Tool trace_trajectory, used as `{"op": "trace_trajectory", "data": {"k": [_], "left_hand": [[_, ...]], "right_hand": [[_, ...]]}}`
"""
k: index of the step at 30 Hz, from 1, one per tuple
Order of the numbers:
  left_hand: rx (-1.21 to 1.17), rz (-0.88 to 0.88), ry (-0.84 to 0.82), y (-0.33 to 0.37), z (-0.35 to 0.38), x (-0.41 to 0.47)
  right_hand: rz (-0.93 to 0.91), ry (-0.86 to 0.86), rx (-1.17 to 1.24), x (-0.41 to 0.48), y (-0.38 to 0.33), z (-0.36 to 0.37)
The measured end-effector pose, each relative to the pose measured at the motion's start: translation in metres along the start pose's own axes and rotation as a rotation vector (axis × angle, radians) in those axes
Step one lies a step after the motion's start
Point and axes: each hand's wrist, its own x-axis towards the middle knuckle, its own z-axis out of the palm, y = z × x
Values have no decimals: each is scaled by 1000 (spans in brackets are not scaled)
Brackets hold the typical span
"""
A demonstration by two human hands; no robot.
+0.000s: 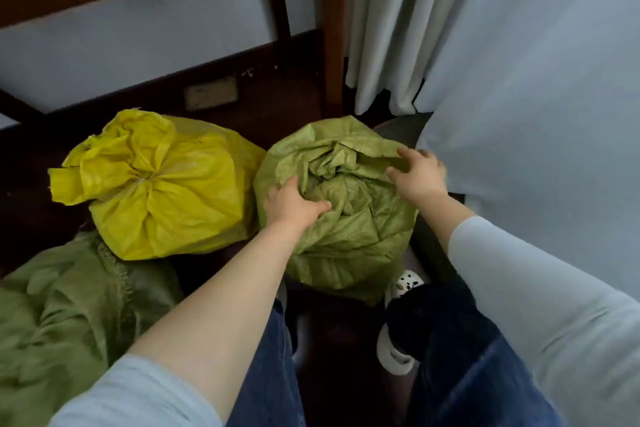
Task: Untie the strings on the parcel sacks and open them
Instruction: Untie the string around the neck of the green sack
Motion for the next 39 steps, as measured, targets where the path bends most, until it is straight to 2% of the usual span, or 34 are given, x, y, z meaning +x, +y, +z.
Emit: {"op": "trace_trajectory", "data": {"k": [2,4,6,8,10,12,14,15,17,20,23,26,28,31,32,34,36,39], "left_hand": [[36,-38,-10,1,3,4],[33,-87,-26,-2,9,11],[24,-125,-30,-2,14,19],[-78,-197,-15,-1,18,29],[-275,-271,-15,0,21,38],[-473,-304,-7,-1,27,47],[-545,-274,30,-4,30,52],[-589,-236,36,-3,31,52],[-711,-143,-4,3,28,48],[-885,-54,-37,15,17,45],[-888,-58,-69,20,6,47],[-986,-129,-162,17,-1,50],[-1072,-126,-178,15,-3,53],[-929,-17,-49,17,-3,53],[-877,-2,-18,18,-2,52],[-877,-2,-67,23,-1,47],[-880,47,-172,28,4,41],[-465,274,-255,39,25,32]], "right_hand": [[74,56,16,5,3,2],[147,61,156,11,7,9],[165,34,296,16,8,15],[144,-16,333,25,9,23],[116,-104,287,28,7,31],[108,-189,109,28,2,38],[52,-176,-120,26,-7,42],[3,-148,-161,24,-12,43],[-86,-159,-41,24,-21,46],[-168,-236,290,24,-27,51],[-233,-213,324,25,-29,44],[-195,-124,479,28,-31,33],[-81,-62,684,27,-34,28],[169,-5,940,31,-32,26],[234,4,966,34,-31,26],[335,8,942,36,-31,25],[367,-73,896,33,-35,18],[257,-306,883,28,-45,6]]}}
